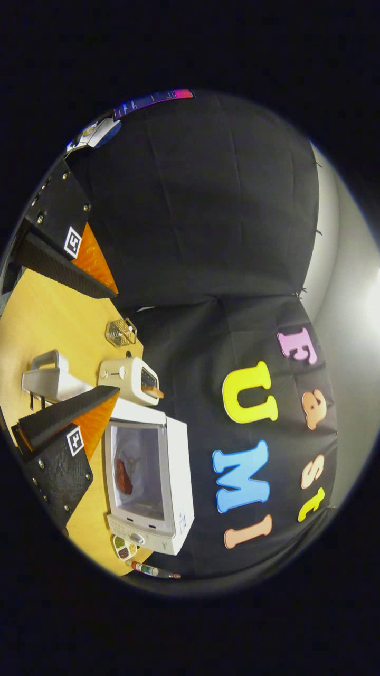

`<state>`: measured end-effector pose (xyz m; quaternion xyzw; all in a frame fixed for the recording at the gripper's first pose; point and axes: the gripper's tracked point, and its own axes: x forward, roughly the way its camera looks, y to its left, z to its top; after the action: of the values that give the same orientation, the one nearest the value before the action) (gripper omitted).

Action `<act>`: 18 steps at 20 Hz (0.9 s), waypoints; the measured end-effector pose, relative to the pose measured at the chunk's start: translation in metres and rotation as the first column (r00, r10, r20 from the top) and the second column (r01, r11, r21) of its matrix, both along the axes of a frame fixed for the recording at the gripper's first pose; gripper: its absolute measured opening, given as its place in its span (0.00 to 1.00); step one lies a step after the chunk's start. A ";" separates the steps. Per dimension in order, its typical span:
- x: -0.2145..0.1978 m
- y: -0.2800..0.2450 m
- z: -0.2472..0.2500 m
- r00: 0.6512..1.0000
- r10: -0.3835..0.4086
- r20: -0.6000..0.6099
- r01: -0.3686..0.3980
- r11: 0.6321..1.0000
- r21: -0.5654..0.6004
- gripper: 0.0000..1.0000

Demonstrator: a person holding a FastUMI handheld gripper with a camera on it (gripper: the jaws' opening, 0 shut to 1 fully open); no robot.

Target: Open the microwave, put the food inside, and close the microwave door.

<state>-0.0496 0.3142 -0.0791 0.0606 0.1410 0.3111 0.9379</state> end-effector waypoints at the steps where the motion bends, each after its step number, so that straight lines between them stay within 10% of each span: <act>1: -0.006 0.011 -0.004 1.000 0.023 -0.007 -0.023 1.000 0.000 1.00; 8: -0.032 0.045 -0.063 0.985 0.141 -0.094 -0.147 0.987 -0.059 0.90; 11: -0.024 0.039 -0.089 0.988 0.089 -0.125 -0.103 0.989 -0.109 0.66; 13: -0.009 0.022 -0.104 0.988 0.032 -0.148 -0.052 0.989 -0.135 0.16; 18: 0.001 0.009 -0.110 0.985 0.012 -0.172 -0.032 0.993 -0.114 0.01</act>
<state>-0.0483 0.3228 -0.1886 0.0308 0.2397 0.3063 0.9207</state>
